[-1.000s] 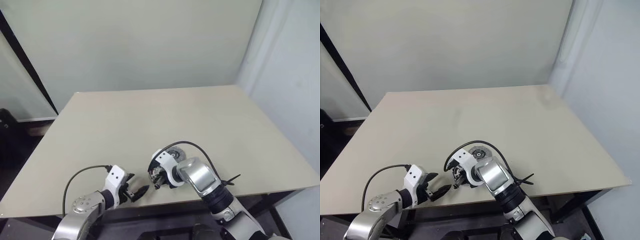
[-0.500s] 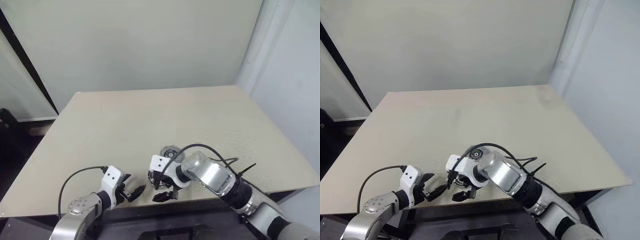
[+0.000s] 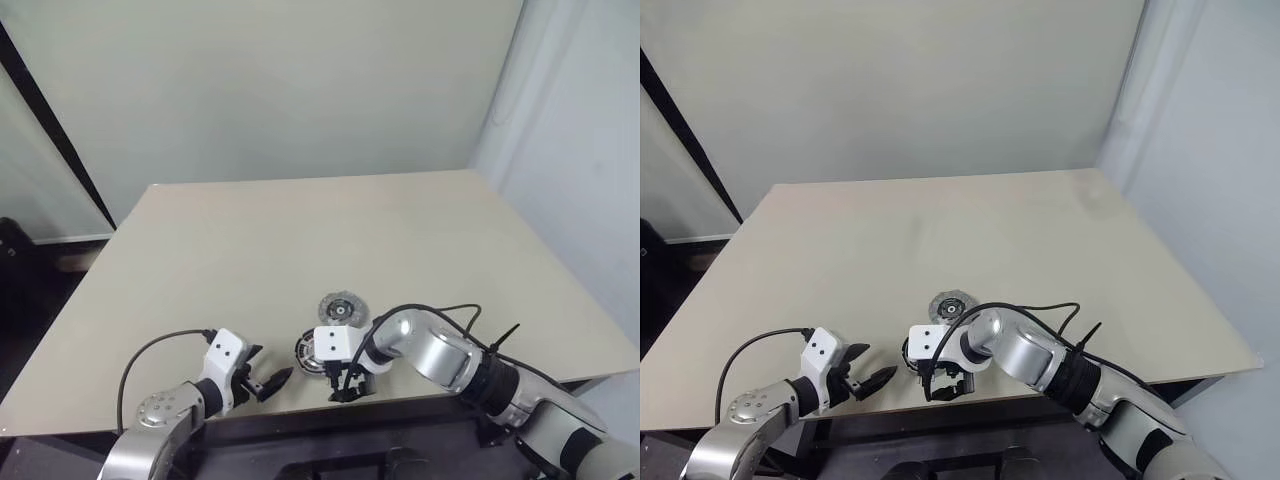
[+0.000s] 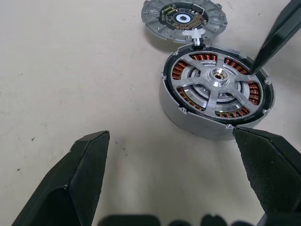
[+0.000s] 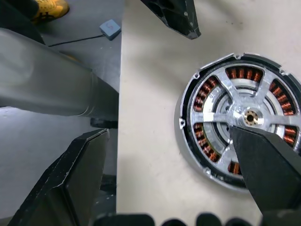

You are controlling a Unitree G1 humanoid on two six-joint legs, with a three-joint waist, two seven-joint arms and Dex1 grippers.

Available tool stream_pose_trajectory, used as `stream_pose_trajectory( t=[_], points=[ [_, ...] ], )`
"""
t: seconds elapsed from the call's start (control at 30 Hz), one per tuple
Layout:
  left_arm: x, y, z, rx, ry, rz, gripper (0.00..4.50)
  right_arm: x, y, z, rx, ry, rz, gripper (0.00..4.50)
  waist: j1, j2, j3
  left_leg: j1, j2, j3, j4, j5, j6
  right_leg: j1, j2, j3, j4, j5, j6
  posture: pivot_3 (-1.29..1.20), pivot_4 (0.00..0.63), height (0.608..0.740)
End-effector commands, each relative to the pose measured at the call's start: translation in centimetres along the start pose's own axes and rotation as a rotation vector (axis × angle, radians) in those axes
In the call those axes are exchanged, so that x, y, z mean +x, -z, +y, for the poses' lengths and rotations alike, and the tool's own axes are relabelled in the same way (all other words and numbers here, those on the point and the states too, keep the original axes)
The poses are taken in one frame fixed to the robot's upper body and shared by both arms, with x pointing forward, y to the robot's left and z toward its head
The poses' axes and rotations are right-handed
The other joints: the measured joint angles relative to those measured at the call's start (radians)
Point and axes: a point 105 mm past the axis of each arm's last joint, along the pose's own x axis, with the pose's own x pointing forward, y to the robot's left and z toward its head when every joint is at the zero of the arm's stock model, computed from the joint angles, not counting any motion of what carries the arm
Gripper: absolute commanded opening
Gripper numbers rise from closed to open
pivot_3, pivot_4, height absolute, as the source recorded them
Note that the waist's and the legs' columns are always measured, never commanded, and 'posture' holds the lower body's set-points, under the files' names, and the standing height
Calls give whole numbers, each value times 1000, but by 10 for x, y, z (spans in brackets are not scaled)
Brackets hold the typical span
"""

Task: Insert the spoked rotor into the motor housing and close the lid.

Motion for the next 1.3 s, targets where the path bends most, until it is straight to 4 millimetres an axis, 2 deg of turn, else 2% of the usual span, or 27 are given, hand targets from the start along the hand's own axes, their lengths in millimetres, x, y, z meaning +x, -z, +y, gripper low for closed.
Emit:
stream_pose_trajectory(
  t=[0.03, 0.23, 0.37, 0.5, 0.7, 0.93, 1.1, 1.3],
  points=[
    [-6, -13, 1, 51, -1, -26, 4500, 3, 2, -4, -38, 27, 0, 3587, 1, 0, 0, 0, 0, 0, 0, 0, 0, 0, 0, 0, 0, 0, 0, 0, 0, 740],
    [-11, -11, 4, 32, -19, -29, 4500, 9, 11, -3, -64, 39, 12, 1414, 1, 0, 0, 1, 0, 0, 0, 0, 0, 0, 0, 0, 0, 0, 0, 0, 0, 740],
    [-13, -11, 6, 27, -26, -31, 4500, 8, 4, 0, -6, 26, -28, 73, 3, 0, 0, 1, 0, 0, 0, 0, 0, 0, 0, 0, 0, 0, 0, 0, 0, 740],
    [-13, -11, 7, 23, -33, -32, 4500, 6, -14, 7, 211, -42, -120, 49, 5, 0, 0, 0, 0, 0, 0, 0, 0, 0, 0, 0, 0, 0, 0, 0, 0, 740],
    [-13, -11, 8, 19, -41, -37, 4500, 5, -32, 10, 452, -87, -158, 49, 9, 0, 0, 0, 0, 0, -1, 0, 0, 0, 0, 0, 0, 0, 0, 0, 0, 740],
    [-12, -12, 9, 17, -46, -44, 4500, 16, -37, 5, 553, -32, -143, 49, 9, 0, 0, 0, 1, 0, -1, 0, 0, -1, 0, 0, 1, 0, 0, 0, 0, 740],
    [-12, -12, 9, 14, -50, -48, 4500, 22, -35, -6, 575, 79, -155, 49, 6, 0, 0, 1, 1, 0, -1, 0, 0, -1, 0, 0, 1, 0, 0, 0, 0, 740],
    [-12, -12, 8, 10, -54, -50, 4500, 22, -40, -2, 522, 64, -167, 2098, 0, 2, 1, 1, 1, 0, 1, 0, -1, -1, 0, -1, 1, 0, 0, 0, 0, 740]
  ],
)
